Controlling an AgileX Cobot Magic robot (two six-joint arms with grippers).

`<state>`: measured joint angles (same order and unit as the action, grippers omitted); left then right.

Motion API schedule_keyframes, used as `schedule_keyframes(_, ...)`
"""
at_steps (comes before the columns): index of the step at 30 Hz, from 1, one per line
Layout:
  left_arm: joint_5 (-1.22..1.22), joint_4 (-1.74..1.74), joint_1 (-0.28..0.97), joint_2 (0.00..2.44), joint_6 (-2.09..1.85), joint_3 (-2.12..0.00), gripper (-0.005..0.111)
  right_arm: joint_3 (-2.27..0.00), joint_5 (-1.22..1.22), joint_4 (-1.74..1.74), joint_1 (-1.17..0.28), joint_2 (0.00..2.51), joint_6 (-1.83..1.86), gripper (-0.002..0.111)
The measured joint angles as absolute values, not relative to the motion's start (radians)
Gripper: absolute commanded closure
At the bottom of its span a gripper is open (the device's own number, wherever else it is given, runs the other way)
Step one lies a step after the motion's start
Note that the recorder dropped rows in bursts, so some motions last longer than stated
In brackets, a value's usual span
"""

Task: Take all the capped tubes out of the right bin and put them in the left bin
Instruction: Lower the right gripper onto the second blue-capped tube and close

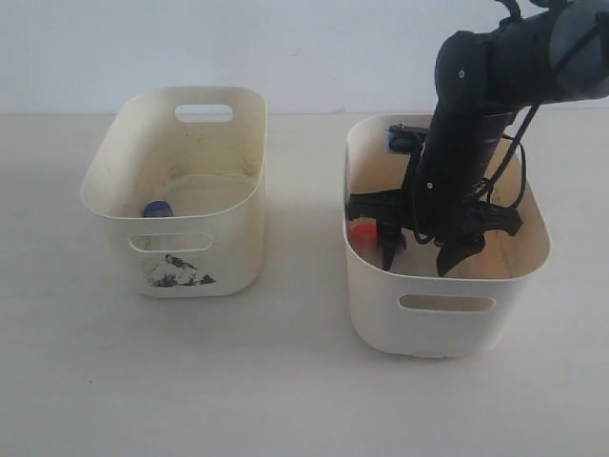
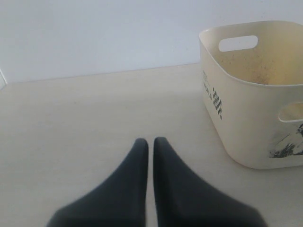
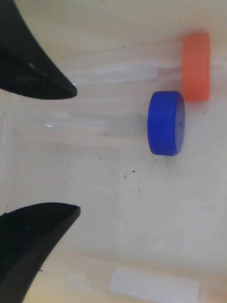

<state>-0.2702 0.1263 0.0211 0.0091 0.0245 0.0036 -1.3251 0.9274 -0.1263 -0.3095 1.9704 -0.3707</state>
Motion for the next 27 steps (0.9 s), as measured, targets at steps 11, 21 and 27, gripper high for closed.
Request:
schedule_keyframes(11, -0.27, 0.126, 0.021, 0.009, 0.024, 0.004, 0.102, -1.325, 0.922, -0.105, -0.31, 2.048, -0.393, 0.049)
schedule_keyframes(21, -0.27, 0.126, 0.021, 0.009, 0.024, 0.004, 0.102, -1.325, 0.922, -0.092, -0.31, 2.062, -0.397, 0.107)
schedule_keyframes(27, -0.27, 0.126, 0.021, 0.009, 0.024, 0.004, 0.102, -1.358, 0.946, -0.063, -0.31, 2.054, -0.401, 0.107)
